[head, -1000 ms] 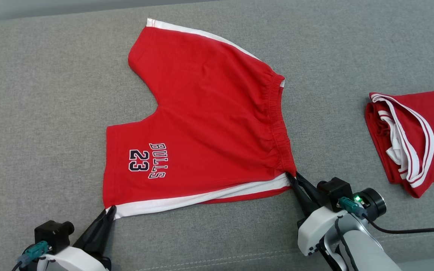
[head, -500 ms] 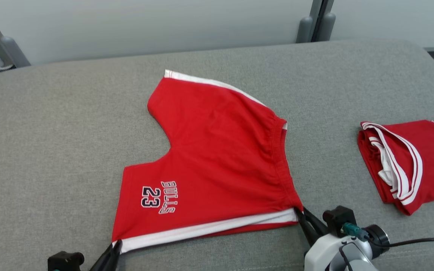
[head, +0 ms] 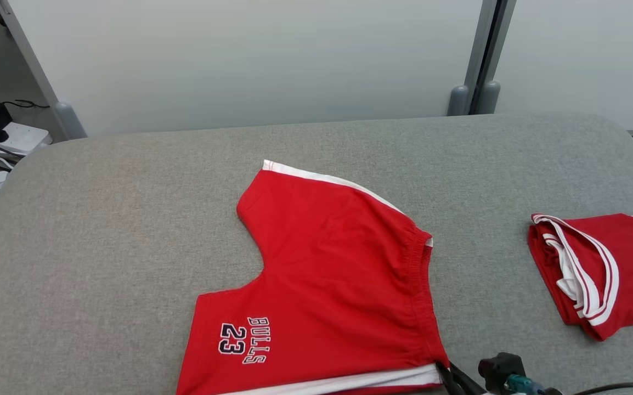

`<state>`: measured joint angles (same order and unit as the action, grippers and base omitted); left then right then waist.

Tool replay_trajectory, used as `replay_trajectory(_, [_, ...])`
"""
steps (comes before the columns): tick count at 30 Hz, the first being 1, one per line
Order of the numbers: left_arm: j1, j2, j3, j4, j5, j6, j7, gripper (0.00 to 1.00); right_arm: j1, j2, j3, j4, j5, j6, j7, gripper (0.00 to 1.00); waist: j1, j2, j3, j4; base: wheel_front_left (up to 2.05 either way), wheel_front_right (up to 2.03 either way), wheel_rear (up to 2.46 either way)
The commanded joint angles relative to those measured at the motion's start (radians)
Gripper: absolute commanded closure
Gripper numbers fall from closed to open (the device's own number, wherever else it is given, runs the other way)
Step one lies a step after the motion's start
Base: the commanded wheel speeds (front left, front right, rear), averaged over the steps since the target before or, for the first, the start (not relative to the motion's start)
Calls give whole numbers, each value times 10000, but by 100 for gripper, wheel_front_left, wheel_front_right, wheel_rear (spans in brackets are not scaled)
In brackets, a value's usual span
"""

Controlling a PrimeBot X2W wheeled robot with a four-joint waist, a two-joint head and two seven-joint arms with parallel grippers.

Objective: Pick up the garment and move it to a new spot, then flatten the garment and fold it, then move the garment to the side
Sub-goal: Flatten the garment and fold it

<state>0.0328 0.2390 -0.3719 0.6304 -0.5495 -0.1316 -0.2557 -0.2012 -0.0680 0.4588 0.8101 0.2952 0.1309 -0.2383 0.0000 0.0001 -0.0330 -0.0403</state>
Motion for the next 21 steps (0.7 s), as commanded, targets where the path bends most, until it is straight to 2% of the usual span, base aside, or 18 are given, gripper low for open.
replay_trajectory(1, [-207,197,408,-93,55,9,-61,100,4,-136,181,-219,83,-2,-161,100,0,-1,3,26,0,0,0])
replay_trajectory(10, [-577,346,333,-1007,-312,9,-61,100,-222,-192,29,-829,106,-2,-198,100,0,-1,377,3,0,0,0])
replay_trajectory(14, [-1567,962,-87,-1778,-793,9,-61,100,-815,-48,-449,-1178,-240,-2,-210,100,0,-1,905,-42,0,0,0])
replay_trajectory(21, [-4145,2481,-1172,-2947,-1671,9,-61,100,-2064,167,-1372,-2035,-1105,-2,-222,100,0,-1,2389,-274,0,0,0])
